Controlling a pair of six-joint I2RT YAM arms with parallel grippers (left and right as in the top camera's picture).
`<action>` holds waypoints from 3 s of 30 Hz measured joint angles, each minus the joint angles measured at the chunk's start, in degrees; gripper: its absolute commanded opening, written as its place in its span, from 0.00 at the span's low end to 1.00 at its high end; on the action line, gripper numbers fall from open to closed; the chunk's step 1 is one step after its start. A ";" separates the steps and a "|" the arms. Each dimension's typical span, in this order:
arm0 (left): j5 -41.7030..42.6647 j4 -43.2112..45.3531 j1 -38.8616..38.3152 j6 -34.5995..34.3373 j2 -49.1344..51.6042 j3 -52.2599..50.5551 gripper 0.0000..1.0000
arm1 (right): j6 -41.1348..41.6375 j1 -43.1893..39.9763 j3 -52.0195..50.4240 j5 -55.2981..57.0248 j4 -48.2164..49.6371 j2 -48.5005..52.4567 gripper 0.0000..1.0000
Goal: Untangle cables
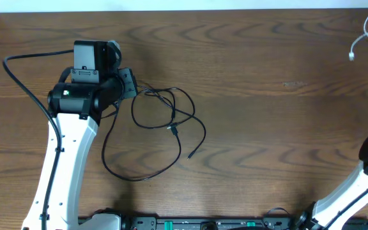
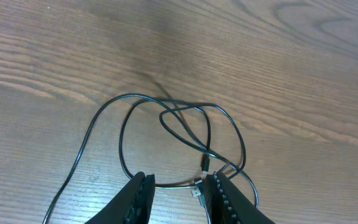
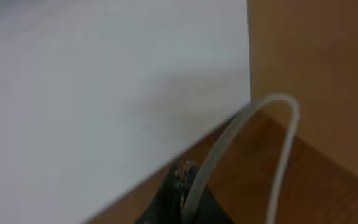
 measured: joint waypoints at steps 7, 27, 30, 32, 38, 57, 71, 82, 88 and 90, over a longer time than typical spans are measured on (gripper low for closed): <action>0.00 0.09 0.00 0.00 0.04 0.00 0.32 | -3.23 0.26 -0.17 0.50 -5.14 9.64 0.99; 5.27 -4.39 -1.62 -0.20 1.97 0.00 0.32 | -17.53 14.80 -0.20 -38.95 -50.40 -2.69 0.99; 5.70 -3.80 -3.39 -1.07 4.96 0.00 0.36 | -18.03 22.03 -0.20 -35.82 -51.10 -2.69 0.99; 5.88 -2.91 -4.17 -3.26 7.21 0.00 0.42 | -17.57 24.79 -0.20 -32.13 -51.39 -2.69 0.99; 6.08 1.05 -6.49 -16.68 16.52 0.00 0.56 | -16.17 28.59 -0.20 -22.49 -52.83 -2.69 0.99; 13.11 10.69 -8.63 -17.81 20.39 0.09 0.07 | -15.98 28.92 -0.20 -19.10 -56.54 -2.69 0.99; 19.93 17.33 -14.88 -6.73 -8.57 2.08 0.07 | -24.26 31.56 -0.20 -35.85 -57.99 -2.69 0.99; 19.98 25.51 -14.88 -7.23 -12.11 2.03 0.08 | -29.16 31.78 -0.20 -46.45 -59.89 -2.69 0.93; 19.96 37.20 -14.88 -9.66 -12.02 1.99 0.07 | -25.33 34.42 -0.26 -39.89 -60.43 -2.69 0.93; 19.45 40.33 -14.88 -10.99 -12.11 2.01 0.07 | -23.76 35.60 -0.61 -37.73 -59.87 -2.69 0.93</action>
